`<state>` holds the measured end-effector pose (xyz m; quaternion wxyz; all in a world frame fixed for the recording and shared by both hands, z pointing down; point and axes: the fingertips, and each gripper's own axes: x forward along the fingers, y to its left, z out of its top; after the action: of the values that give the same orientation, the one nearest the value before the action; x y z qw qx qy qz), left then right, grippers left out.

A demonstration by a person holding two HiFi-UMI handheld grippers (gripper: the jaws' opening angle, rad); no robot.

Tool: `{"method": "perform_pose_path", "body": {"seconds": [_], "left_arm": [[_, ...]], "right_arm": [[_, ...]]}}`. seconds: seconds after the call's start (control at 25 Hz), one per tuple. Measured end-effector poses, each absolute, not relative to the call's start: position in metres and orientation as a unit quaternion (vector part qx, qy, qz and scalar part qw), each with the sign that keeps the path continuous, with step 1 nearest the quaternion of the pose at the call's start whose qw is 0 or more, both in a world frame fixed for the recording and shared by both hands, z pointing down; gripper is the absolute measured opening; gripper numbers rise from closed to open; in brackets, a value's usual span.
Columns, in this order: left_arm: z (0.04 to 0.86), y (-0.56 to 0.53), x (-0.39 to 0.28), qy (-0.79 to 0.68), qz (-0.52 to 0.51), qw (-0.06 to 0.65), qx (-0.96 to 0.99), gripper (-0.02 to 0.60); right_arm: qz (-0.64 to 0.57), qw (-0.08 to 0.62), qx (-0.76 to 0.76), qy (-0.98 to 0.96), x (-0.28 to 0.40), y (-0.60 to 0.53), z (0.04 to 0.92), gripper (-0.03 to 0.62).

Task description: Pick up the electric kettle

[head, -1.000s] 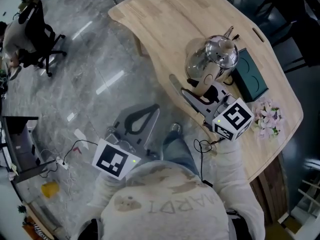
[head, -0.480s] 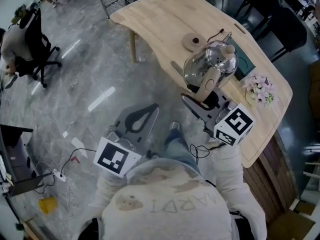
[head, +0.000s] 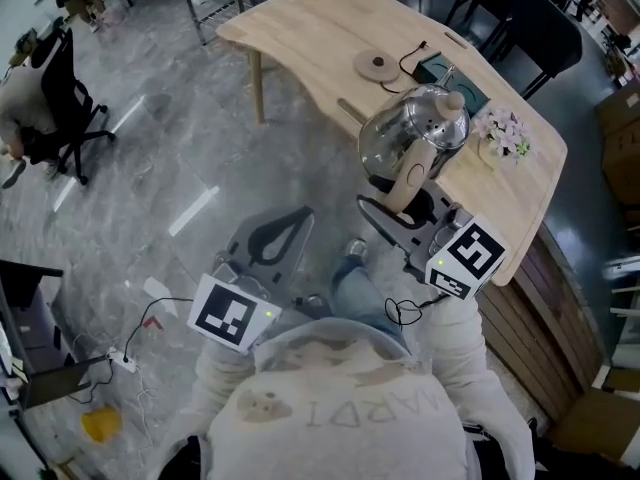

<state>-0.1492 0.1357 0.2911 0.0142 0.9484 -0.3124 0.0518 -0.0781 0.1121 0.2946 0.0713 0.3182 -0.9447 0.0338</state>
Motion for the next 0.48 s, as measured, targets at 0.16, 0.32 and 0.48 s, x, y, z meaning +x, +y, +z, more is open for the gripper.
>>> {"method": "perform_pose_path", "body": {"seconds": [0.16, 0.32, 0.48], "left_arm": [[0.287, 0.152, -0.147, -0.295, 0.044, 0.009, 0.954, 0.014], [0.283, 0.162, -0.142, -0.287, 0.037, 0.003, 0.957, 0.014], [0.279, 0.172, -0.134, -0.279, 0.033, -0.002, 0.960, 0.014]], "right_arm": [[0.035, 0.064, 0.325, -0.943, -0.085, 0.139, 0.289, 0.126], [0.035, 0.057, 0.328, -0.942, -0.084, 0.159, 0.286, 0.126], [0.029, 0.054, 0.330, -0.942, -0.081, 0.174, 0.275, 0.126]]}}
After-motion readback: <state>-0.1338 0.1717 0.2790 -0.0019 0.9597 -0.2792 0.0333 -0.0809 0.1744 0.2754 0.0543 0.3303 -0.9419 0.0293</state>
